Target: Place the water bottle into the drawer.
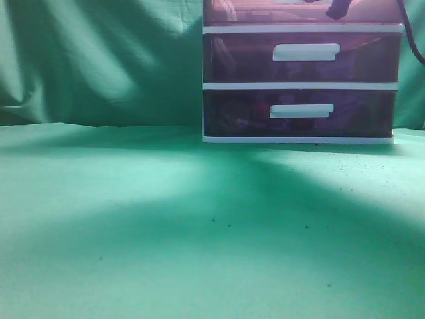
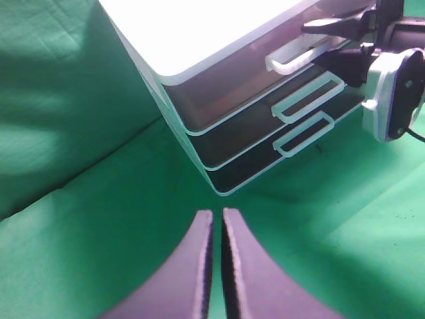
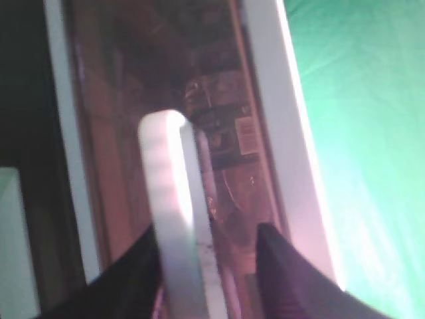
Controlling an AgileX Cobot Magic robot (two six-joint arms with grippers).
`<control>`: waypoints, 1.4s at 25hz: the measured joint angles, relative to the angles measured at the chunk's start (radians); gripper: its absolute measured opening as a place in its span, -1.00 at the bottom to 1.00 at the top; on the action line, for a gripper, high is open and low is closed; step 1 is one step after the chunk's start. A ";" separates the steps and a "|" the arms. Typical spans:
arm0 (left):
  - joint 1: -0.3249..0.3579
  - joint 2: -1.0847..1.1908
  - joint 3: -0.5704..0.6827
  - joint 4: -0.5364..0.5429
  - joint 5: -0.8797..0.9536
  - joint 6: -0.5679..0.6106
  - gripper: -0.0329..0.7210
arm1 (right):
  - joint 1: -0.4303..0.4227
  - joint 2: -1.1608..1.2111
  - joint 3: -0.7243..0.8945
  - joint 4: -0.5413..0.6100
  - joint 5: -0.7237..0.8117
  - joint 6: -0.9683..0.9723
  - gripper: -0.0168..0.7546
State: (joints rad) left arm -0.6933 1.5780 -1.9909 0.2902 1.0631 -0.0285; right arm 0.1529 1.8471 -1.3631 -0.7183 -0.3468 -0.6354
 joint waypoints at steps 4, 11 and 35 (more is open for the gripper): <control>0.000 0.000 0.000 0.019 -0.007 0.000 -0.91 | 0.000 -0.004 -0.004 -0.017 0.000 0.137 -0.08; 0.000 0.000 0.000 0.038 -0.025 0.000 -0.91 | 0.002 -0.113 0.052 -0.394 -0.049 0.608 -0.01; -0.087 -0.639 0.588 -0.193 -0.256 0.066 -0.91 | 0.002 -0.683 0.145 -1.051 -0.493 2.155 -0.96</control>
State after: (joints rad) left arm -0.7802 0.9392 -1.4028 0.0970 0.8072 0.0376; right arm 0.1547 1.1641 -1.2181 -1.7691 -0.8394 1.5198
